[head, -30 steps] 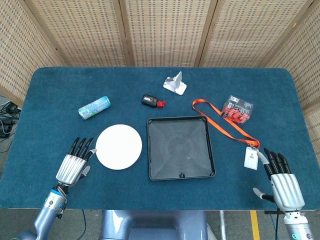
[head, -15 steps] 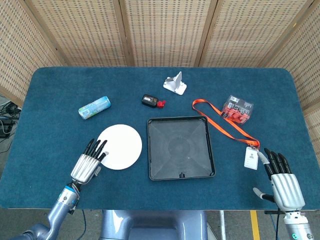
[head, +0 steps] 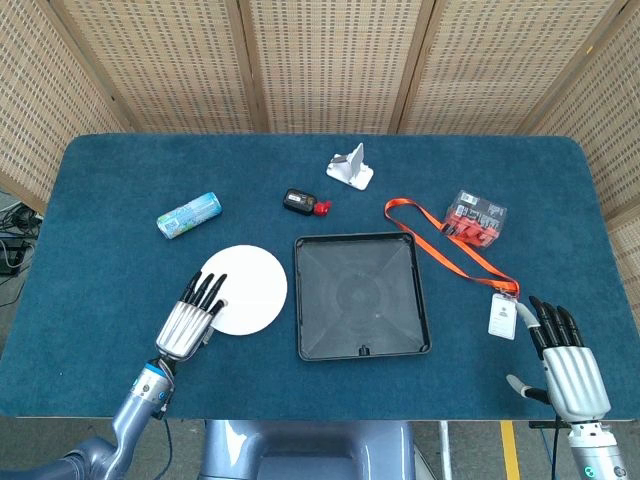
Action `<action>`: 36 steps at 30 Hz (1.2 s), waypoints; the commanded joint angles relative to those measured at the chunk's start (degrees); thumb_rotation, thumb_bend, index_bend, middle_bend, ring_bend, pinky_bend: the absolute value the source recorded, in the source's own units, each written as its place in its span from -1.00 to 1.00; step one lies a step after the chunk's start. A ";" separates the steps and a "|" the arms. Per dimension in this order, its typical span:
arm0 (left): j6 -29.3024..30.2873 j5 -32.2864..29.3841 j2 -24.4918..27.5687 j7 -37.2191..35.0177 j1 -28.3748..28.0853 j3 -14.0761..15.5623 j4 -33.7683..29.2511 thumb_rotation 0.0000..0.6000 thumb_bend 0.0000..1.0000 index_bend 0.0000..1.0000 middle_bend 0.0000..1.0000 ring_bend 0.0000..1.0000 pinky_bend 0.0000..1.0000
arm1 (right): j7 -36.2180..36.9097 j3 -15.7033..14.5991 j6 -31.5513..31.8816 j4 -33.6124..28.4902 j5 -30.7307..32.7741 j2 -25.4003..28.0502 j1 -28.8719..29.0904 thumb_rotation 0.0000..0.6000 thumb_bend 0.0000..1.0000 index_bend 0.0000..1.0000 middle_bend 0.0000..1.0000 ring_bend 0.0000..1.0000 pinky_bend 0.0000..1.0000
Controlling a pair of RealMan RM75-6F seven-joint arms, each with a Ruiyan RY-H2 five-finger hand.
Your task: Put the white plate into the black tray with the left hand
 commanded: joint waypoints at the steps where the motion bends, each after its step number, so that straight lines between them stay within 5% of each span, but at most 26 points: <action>1: -0.58 -0.39 -0.28 0.28 -0.33 0.07 0.12 1.00 -0.34 -0.32 -1.00 -1.00 -1.00 | 0.08 0.06 0.12 0.03 0.02 0.01 -0.04 1.00 -0.73 -1.00 -1.00 -1.00 -1.00; 11: -1.24 -1.21 -1.19 1.30 -1.19 0.17 1.05 1.00 -0.32 -0.29 -1.00 -1.00 -1.00 | 0.16 0.17 0.40 0.08 -0.01 -0.04 -0.12 1.00 -0.73 -1.00 -1.00 -1.00 -1.00; 16: -1.59 -1.70 -1.97 1.70 -1.79 -0.14 1.76 1.00 -0.09 -0.23 -1.00 -1.00 -1.00 | 0.09 0.11 0.30 0.15 -0.05 -0.10 -0.09 1.00 -0.73 -1.00 -1.00 -1.00 -1.00; 27: 2.76 -1.01 -5.24 0.66 -2.03 -0.63 4.94 1.00 0.04 0.53 -1.00 -1.00 -1.00 | -0.22 0.06 0.04 0.34 0.00 -0.31 -0.01 1.00 -0.73 -1.00 -1.00 -1.00 -1.00; 36: 12.06 1.93 -5.31 -4.50 -3.94 -3.48 6.35 1.00 0.03 0.61 -1.00 -1.00 -1.00 | -0.22 0.05 0.11 0.34 -0.16 -0.35 0.00 1.00 -0.73 -1.00 -1.00 -1.00 -1.00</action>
